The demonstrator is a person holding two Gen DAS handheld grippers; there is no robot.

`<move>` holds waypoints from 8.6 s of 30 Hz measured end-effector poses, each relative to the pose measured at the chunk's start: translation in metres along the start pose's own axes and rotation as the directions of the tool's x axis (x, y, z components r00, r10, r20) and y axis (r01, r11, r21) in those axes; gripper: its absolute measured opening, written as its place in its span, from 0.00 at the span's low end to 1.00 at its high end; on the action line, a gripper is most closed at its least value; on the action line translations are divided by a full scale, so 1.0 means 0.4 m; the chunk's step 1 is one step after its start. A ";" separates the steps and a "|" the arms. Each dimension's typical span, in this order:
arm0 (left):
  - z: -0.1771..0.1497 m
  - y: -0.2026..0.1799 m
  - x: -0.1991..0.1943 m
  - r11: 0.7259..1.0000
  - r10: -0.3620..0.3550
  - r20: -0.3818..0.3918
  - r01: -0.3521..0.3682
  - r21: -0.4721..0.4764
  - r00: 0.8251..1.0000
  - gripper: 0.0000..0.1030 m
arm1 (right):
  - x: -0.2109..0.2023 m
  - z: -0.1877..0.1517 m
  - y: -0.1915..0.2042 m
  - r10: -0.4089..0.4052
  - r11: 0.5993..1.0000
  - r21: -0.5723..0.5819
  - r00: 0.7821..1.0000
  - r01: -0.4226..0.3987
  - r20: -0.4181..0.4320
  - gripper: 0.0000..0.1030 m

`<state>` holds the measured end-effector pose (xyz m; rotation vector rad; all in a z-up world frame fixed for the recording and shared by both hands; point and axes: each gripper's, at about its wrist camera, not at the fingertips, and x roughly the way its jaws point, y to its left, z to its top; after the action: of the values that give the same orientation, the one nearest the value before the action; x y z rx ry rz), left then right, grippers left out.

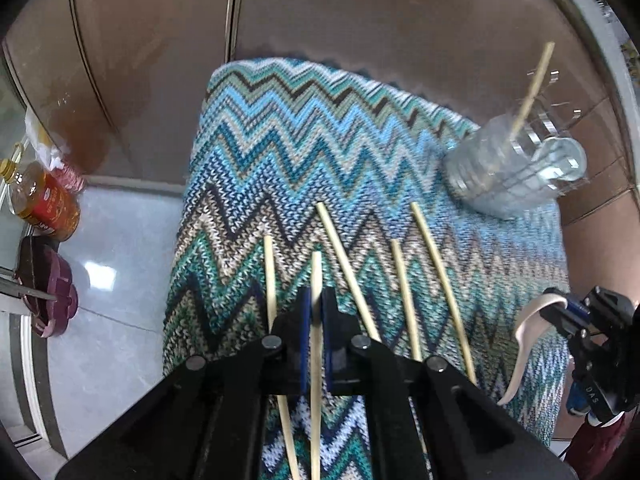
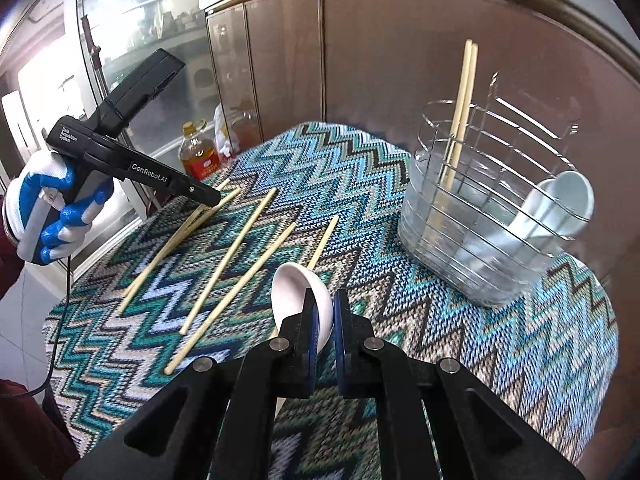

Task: Organize utensils
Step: 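Carry the spoon and chopstick toward the utensil holder with both tools, then lower the spoon and chopstick into the clear utensil holder with both tools, then open both tools and pull back from the holder, then grasp a chopstick on the cloth with the right tool while the left tool grasps another, then lift both chopsticks and carry them above the utensil holder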

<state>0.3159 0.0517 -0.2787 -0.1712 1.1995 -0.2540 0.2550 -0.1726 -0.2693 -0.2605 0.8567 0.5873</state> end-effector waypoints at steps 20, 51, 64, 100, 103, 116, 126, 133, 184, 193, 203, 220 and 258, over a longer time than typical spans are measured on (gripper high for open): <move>-0.133 -0.002 -0.260 0.997 -0.076 0.239 0.072 0.025 0.968 0.05 | -0.293 -0.104 0.102 -0.151 0.985 0.107 0.971 0.133 0.184 0.07; 0.016 -0.266 -0.541 0.955 -0.283 0.556 0.176 0.239 0.782 0.05 | -0.440 0.056 -0.081 -0.422 0.898 0.338 0.768 0.281 0.482 0.07; 0.218 -0.458 -0.397 0.949 -0.297 0.632 0.150 0.277 0.716 0.05 | -0.313 0.182 -0.248 -0.553 0.828 0.441 0.628 0.345 0.548 0.07; 0.159 -0.431 -0.237 0.983 -0.142 0.615 0.037 0.180 0.776 0.13 | -0.226 0.047 -0.245 -0.581 0.789 0.524 0.670 0.322 0.463 0.31; 0.121 -0.417 -0.286 0.986 -0.121 0.633 0.020 0.164 0.764 0.16 | -0.266 0.032 -0.224 -0.579 0.787 0.529 0.673 0.317 0.459 0.33; -0.069 -0.356 -0.431 0.991 -0.085 0.663 -0.003 0.131 0.744 0.24 | -0.397 -0.085 -0.091 -0.545 0.792 0.545 0.720 0.275 0.430 0.38; -0.208 -0.333 -0.503 0.994 -0.044 0.693 -0.034 0.099 0.719 0.26 | -0.470 -0.172 0.000 -0.526 0.796 0.553 0.733 0.246 0.432 0.39; -0.280 -0.309 -0.547 0.997 -0.013 0.717 -0.041 0.058 0.697 0.26 | -0.515 -0.206 0.044 -0.522 0.801 0.554 0.718 0.227 0.460 0.39; -0.138 -0.054 -0.242 0.997 0.011 0.369 0.017 -0.072 0.929 0.29 | -0.249 -0.151 -0.021 -0.337 0.872 0.448 0.905 0.197 0.259 0.42; -0.031 -0.049 -0.029 0.993 -0.105 0.068 0.109 -0.054 0.992 0.28 | -0.005 0.002 -0.024 -0.075 0.959 0.275 0.997 0.062 0.036 0.26; 0.054 -0.040 0.123 0.997 -0.063 -0.133 0.055 -0.062 0.989 0.23 | 0.236 0.124 -0.020 -0.005 0.990 0.140 0.981 0.033 -0.192 0.12; 0.090 -0.034 0.190 0.997 -0.032 -0.243 0.013 -0.078 0.970 0.10 | 0.356 0.173 -0.054 0.090 0.986 0.162 0.931 -0.034 -0.353 0.10; -0.183 -0.177 -0.297 0.987 -0.155 0.282 0.136 0.085 0.947 0.04 | -0.245 -0.027 0.084 -0.046 0.972 0.234 0.993 0.019 0.110 0.05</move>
<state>0.1999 0.0178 -0.1794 -0.2332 0.8890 -0.3832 0.1788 -0.1874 -0.2000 -0.0270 0.7996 0.4614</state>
